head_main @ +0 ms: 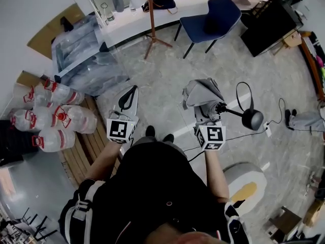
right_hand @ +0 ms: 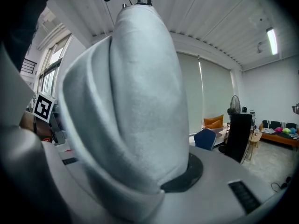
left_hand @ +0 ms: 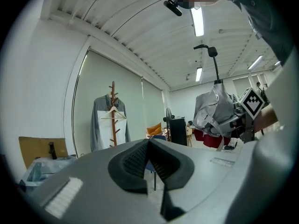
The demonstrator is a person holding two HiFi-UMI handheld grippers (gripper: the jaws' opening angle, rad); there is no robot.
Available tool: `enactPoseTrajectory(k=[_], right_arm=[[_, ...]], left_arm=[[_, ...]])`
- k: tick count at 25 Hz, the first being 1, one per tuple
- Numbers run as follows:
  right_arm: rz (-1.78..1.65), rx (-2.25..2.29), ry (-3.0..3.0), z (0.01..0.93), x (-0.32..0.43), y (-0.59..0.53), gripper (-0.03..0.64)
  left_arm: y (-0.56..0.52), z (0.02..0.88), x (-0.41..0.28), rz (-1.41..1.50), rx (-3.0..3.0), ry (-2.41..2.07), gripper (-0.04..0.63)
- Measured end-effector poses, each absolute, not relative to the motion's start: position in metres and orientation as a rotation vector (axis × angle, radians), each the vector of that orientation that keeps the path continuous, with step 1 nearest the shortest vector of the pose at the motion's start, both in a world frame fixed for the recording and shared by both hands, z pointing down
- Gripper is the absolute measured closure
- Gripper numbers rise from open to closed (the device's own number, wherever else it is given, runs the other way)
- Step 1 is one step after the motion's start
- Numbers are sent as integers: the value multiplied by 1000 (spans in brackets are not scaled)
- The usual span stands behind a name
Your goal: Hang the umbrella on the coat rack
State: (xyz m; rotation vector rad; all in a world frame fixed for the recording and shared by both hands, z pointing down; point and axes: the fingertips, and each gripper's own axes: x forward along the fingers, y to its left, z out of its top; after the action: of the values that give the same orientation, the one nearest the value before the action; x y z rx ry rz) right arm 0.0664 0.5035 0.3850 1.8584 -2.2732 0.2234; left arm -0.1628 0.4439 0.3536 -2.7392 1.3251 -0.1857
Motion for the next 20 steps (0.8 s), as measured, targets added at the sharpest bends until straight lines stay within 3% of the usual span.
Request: enactPoseTrajectory(k=[20], right_arm=[[268,1751,-2318,390,124,450,460]], left_arm=[[418,359,-124,-219,-2699,1369,594]])
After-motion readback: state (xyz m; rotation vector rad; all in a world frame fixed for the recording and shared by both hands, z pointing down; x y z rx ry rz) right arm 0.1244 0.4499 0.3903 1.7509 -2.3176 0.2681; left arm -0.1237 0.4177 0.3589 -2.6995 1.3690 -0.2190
